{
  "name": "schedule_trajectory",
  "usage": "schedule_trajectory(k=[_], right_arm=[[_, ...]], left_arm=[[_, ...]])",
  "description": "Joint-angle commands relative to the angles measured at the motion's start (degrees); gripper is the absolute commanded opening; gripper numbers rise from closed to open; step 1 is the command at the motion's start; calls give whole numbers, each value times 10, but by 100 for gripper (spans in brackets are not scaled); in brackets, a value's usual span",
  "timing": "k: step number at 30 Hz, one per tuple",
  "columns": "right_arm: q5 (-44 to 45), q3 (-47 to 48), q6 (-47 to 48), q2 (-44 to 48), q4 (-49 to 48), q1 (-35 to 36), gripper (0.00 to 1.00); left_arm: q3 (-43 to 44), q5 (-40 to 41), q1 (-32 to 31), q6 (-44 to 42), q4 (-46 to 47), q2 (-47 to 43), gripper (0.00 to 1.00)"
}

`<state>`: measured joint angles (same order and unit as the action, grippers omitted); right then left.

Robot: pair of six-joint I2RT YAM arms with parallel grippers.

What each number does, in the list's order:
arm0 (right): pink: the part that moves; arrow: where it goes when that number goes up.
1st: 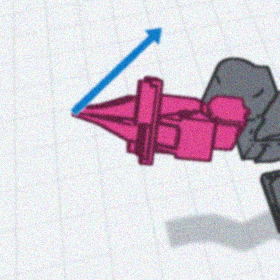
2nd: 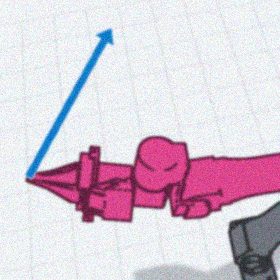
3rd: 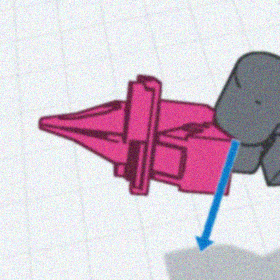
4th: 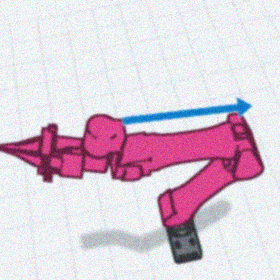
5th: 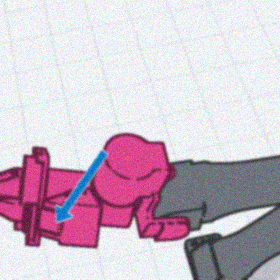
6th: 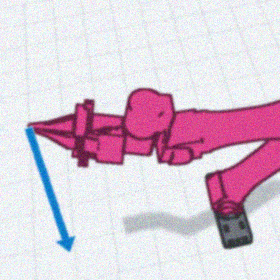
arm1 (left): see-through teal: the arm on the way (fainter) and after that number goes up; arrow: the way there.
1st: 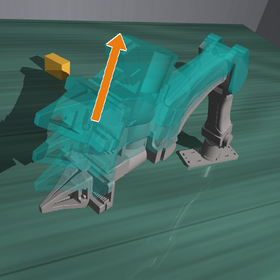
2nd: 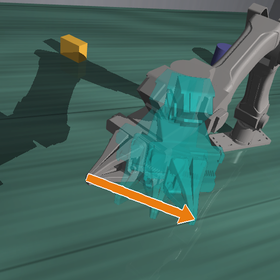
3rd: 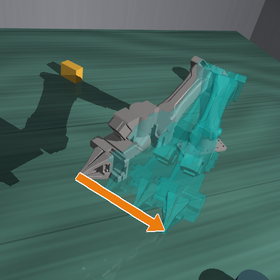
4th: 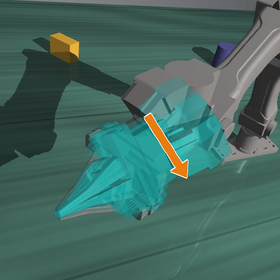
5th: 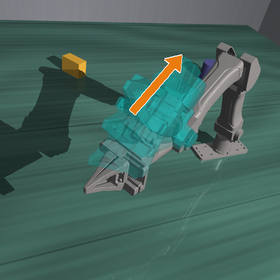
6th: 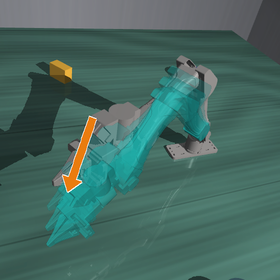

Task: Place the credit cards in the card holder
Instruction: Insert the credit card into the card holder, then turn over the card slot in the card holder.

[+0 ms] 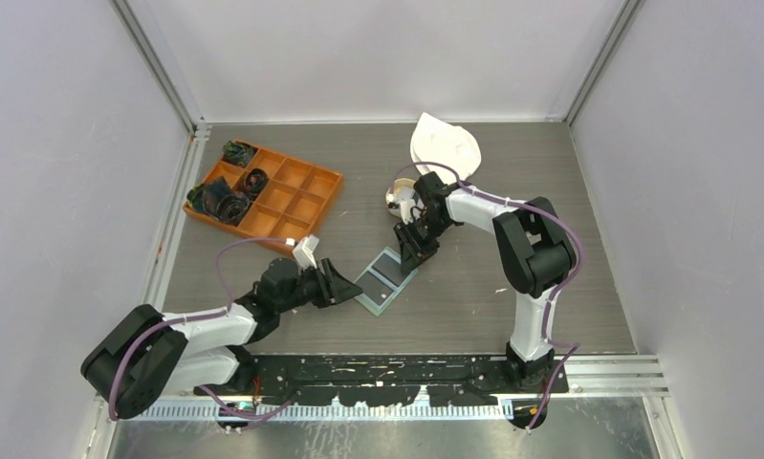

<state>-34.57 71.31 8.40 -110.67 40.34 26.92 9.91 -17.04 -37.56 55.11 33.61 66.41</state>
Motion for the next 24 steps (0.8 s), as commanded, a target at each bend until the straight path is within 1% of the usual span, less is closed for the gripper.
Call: schedule_trajectory(k=[1,3,7,15,24], right_arm=[[6,25,2,-7,16,5,36],[9,27,1,-12,21,6,38],[25,32,3,-15,26,8,39],[52,35,9,-16,30,12,39],[49,39,12,-21,37,16,39]], left_arm=[[25,14,-8,-3,38,8,44],[34,15,-12,-6,38,19,44],[60,13,-23,-13,40,45,40],[99,6,-26,-21,61,120,27],[185,14,-25,-45,28,221,18]])
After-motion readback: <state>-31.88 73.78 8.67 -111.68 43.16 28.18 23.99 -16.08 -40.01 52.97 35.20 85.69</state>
